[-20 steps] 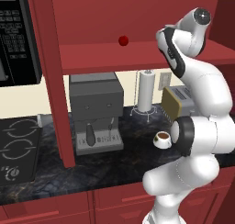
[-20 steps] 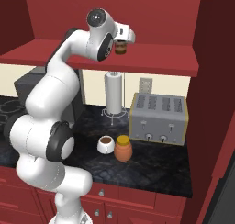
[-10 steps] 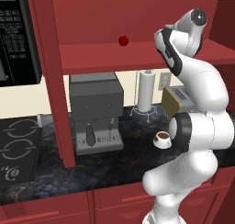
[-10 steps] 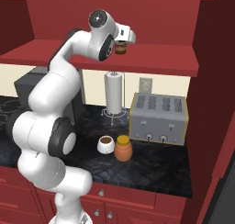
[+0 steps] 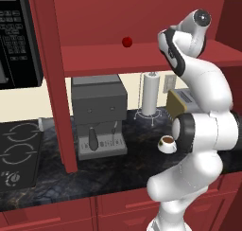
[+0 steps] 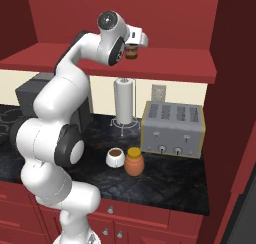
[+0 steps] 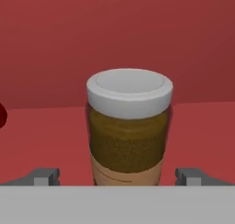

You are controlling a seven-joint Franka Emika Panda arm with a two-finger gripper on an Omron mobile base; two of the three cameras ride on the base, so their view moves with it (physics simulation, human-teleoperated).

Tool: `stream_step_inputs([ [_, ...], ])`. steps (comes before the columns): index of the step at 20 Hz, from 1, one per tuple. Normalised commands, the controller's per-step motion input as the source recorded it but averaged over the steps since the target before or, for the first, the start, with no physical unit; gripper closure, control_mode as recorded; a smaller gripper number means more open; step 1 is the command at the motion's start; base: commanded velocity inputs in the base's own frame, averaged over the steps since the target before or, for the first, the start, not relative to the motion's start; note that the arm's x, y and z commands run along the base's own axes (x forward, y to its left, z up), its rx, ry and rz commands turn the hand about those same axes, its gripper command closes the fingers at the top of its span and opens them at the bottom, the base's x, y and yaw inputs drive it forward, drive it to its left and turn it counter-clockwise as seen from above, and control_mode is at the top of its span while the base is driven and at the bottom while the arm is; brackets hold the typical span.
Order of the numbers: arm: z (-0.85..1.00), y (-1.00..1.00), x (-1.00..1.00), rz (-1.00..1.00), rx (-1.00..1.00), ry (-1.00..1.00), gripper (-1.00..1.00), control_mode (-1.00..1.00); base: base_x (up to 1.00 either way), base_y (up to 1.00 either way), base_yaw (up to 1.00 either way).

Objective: Pick the cinnamon and honey bottle from the cabinet and place them next to the mug.

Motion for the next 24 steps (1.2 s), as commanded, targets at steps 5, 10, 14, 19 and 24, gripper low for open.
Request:
stream_step_inputs([
  [5,0.0,0.0,0.11,0.0,0.0,0.0,-1.0,-1.0,0.0,0.0,0.0],
  [10,0.0,0.0,0.09,0.0,0.0,0.0,-1.0,-1.0,0.0,0.0,0.0],
  [14,0.0,0.0,0.1,0.0,0.0,0.0,-1.0,-1.0,0.0,0.0,0.0],
  [19,-0.01,0.0,0.08,0.0,0.0,0.0,-1.0,-1.0,0.0,0.0,0.0],
  [24,0.0,0.0,0.02,0.0,0.0,0.0,1.0,-1.0,0.0,0.0,0.0],
])
